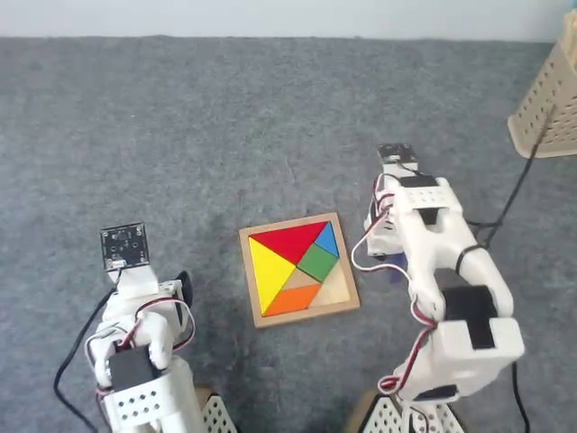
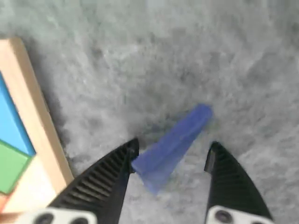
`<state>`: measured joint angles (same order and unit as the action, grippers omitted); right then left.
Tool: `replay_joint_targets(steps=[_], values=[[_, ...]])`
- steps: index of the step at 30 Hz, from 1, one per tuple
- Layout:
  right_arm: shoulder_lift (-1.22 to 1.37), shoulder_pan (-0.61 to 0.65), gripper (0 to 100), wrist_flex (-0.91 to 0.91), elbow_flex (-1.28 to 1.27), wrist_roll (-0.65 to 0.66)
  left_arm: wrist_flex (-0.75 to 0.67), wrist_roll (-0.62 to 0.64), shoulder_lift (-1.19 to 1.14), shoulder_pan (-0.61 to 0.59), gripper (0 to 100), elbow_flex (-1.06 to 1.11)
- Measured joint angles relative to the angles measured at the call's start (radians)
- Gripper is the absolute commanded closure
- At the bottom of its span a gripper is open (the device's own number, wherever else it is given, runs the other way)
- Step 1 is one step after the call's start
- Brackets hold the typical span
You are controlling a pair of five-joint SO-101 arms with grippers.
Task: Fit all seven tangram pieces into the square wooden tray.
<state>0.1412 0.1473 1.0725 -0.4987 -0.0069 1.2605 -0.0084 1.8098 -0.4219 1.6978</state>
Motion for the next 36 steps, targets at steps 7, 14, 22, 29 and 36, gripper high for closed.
replay_joint_targets(steps=[7,14,22,29,36], values=[[-0.051,0.000,79.8,-0.043,-0.089,-0.017,0.000,0.000,0.000,0.000,78,0.000],[-0.064,-0.011,90.7,-0.048,-0.091,-0.017,0.000,0.000,0.000,0.000,78,0.000],[-0.064,-0.011,99.2,-0.054,-0.092,-0.017,0.000,0.000,0.000,0.000,78,0.000],[-0.203,0.018,99.1,0.015,-0.103,-0.018,0.000,0.000,0.000,0.000,78,0.000],[-0.348,0.244,99.0,0.094,-0.103,-0.020,0.000,0.000,0.000,0.000,78,0.000]])
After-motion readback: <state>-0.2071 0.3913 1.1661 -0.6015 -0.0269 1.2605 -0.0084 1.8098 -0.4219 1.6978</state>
